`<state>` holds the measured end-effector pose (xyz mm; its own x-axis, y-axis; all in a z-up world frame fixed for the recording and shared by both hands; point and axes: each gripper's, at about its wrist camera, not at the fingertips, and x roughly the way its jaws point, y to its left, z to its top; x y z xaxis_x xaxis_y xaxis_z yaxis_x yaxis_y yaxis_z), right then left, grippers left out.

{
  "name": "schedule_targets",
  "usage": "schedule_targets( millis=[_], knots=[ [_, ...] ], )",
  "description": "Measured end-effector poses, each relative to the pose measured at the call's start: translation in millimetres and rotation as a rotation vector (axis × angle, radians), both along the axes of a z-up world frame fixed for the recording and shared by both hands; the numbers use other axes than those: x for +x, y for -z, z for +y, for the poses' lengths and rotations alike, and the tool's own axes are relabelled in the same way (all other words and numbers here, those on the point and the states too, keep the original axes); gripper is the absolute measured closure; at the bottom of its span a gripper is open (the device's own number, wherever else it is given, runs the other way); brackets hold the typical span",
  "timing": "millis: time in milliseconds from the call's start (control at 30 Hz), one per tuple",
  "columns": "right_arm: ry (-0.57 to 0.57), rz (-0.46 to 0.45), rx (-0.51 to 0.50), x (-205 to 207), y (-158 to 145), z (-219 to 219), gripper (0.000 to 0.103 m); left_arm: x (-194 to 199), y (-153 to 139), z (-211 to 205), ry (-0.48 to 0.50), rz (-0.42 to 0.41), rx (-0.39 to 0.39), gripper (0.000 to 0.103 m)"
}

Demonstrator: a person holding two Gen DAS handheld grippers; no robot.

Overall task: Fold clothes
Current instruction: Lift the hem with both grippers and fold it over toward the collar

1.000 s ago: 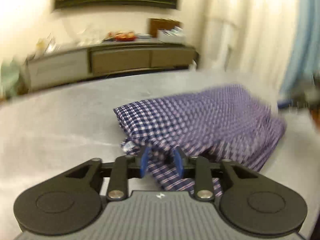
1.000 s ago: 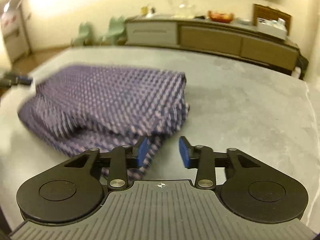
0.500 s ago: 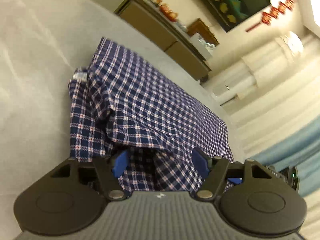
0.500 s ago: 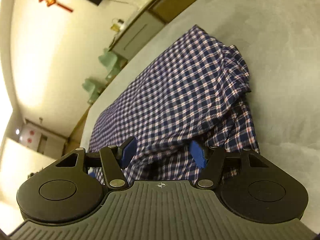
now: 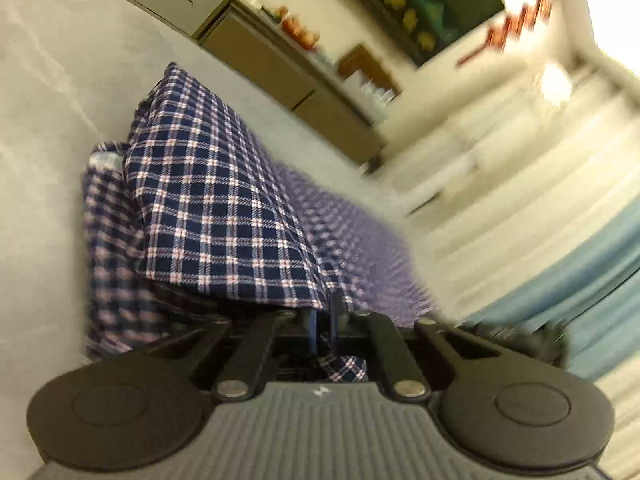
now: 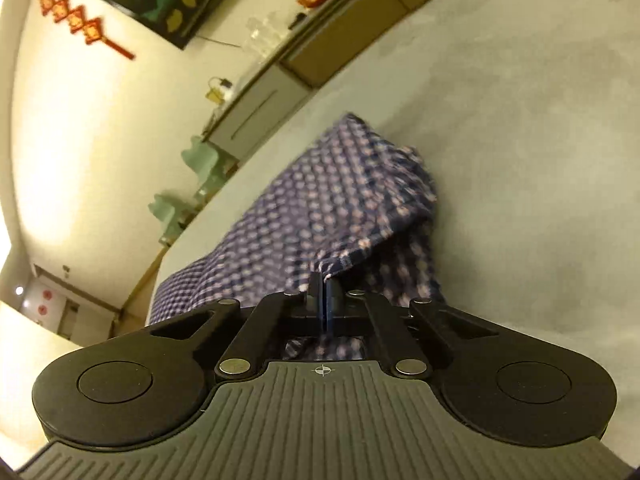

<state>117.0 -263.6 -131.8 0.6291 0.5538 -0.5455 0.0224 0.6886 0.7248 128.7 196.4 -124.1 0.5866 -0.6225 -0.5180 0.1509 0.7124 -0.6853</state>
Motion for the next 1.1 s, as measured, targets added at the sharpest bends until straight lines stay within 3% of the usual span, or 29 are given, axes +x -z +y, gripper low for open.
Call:
schedule_targets(
  millis=[133, 167, 233, 267, 300, 433, 467, 500, 533, 800, 867, 900, 967, 1000, 1100],
  knots=[
    [0.011, 0.010, 0.013, -5, 1, -6, 0.101, 0, 18, 5, -0.034, 0.054, 0.035, 0.090],
    [0.014, 0.013, 0.017, -6, 2, -7, 0.092, -1, 19, 7, -0.041, 0.054, 0.038, 0.090],
    [0.019, 0.018, 0.023, -8, 2, -10, 0.076, -10, 11, 17, -0.073, 0.013, 0.042, 0.075],
    [0.022, 0.021, 0.027, -10, 3, -11, 0.056, -15, 6, 23, -0.093, -0.009, 0.044, 0.060],
    [0.025, 0.024, 0.030, -11, 3, -13, 0.052, -17, 4, 29, -0.120, -0.020, 0.035, 0.052],
    [0.037, 0.016, 0.002, -12, 1, -16, 0.054, -14, 9, 58, -0.252, -0.004, -0.050, 0.054],
    [0.040, 0.013, -0.009, -12, 1, -16, 0.064, -10, 12, 57, -0.259, 0.004, -0.050, 0.059],
    [0.043, 0.010, -0.019, -12, 0, -17, 0.093, -5, 14, 56, -0.267, 0.013, -0.050, 0.066],
    [0.046, 0.006, -0.030, -12, -1, -17, 0.103, -3, 16, 55, -0.267, 0.018, -0.047, 0.068],
    [0.069, -0.021, -0.115, -11, -6, -22, 0.103, -8, 18, 57, -0.232, 0.022, -0.026, 0.072],
    [0.065, 0.013, -0.095, -10, 2, -24, 0.103, -8, 16, 56, -0.230, 0.018, -0.016, 0.072],
    [0.066, 0.027, -0.056, -8, 4, -26, 0.094, -9, 13, 55, -0.224, 0.009, -0.009, 0.072],
    [0.080, 0.042, 0.025, -6, 9, -32, 0.087, -13, 7, 53, -0.205, -0.019, 0.005, 0.072],
    [0.087, 0.045, 0.051, -6, 10, -33, 0.074, -16, 4, 53, -0.194, -0.036, 0.004, 0.072],
    [0.090, 0.042, 0.089, -5, 10, -31, 0.060, -19, -1, 51, -0.178, -0.064, -0.008, 0.071]
  ],
)
